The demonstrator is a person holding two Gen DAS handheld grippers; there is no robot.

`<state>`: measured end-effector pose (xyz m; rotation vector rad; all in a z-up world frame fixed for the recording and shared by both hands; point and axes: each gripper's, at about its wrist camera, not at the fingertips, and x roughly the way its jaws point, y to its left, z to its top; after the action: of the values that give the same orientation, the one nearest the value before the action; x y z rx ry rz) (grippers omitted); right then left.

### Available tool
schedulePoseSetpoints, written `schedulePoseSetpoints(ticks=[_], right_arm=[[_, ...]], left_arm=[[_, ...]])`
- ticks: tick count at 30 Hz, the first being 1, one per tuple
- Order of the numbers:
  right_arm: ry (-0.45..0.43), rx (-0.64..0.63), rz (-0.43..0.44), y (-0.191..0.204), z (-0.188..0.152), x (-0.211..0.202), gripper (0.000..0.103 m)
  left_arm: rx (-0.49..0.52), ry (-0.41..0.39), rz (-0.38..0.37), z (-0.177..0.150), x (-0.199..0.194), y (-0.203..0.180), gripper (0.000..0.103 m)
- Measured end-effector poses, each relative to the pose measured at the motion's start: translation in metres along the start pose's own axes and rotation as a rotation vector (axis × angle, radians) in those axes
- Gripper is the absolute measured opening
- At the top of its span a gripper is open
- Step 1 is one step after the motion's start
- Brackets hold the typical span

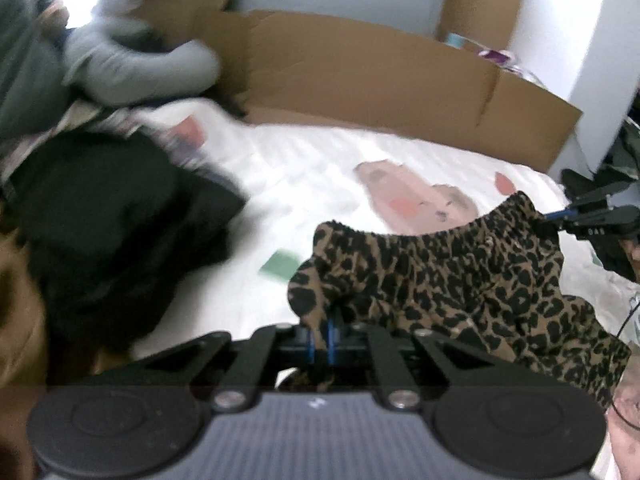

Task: Fold clothes
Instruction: 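Lift the garment by its waistband with both tools and shake it out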

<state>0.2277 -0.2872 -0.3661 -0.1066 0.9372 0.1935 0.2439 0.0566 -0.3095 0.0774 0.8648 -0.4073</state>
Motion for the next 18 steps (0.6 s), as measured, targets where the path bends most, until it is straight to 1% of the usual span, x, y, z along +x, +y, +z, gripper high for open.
schedulePoseSetpoints(ticks=[2, 5, 10, 18], right_arm=[[-0.010, 0.028, -0.027, -0.012, 0.000, -0.004, 0.006], [-0.032, 0.062, -0.060, -0.026, 0.000, -0.010, 0.006], [-0.067, 0.067, -0.102, -0.041, 0.007, -0.018, 0.006], [-0.115, 0.078, -0.151, -0.071, 0.030, -0.022, 0.006]], left_arm=[[0.028, -0.013, -0.007, 0.011, 0.008, -0.008, 0.006], [0.041, -0.026, -0.009, 0.024, 0.018, -0.014, 0.005], [0.064, -0.055, -0.011, 0.045, 0.031, -0.019, 0.005], [0.058, -0.103, -0.001, 0.081, 0.055, -0.019, 0.005]])
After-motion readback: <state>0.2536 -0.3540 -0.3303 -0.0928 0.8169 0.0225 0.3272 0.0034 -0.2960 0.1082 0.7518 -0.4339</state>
